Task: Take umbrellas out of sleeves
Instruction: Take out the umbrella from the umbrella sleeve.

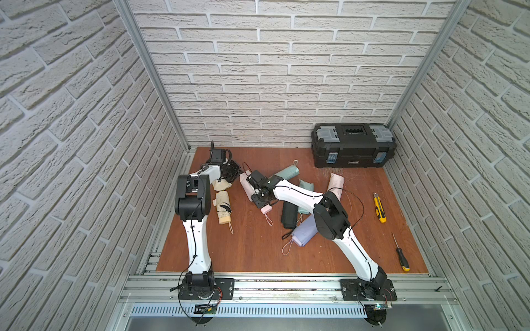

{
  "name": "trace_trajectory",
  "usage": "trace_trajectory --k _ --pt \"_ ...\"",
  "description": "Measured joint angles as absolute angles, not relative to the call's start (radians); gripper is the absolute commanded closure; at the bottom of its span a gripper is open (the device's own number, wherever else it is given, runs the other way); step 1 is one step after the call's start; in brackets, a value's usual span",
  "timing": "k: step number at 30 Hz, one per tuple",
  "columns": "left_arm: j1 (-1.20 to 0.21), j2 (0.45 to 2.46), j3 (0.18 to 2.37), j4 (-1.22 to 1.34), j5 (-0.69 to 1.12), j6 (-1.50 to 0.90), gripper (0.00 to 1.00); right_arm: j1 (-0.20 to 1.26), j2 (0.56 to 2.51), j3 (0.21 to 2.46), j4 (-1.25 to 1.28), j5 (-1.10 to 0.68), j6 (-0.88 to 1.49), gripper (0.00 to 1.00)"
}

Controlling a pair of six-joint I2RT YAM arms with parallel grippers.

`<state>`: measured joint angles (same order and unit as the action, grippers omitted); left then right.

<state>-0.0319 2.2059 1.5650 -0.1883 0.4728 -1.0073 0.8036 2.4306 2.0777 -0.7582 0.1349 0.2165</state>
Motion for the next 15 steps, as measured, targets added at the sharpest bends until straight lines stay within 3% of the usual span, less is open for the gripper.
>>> trace_trajectory --k 15 --pt "-0.027 2.233 1.680 -0.300 0.455 -0.962 1.00 0.812 2.328 1.898 -0.668 0.129 0.278 0.78"
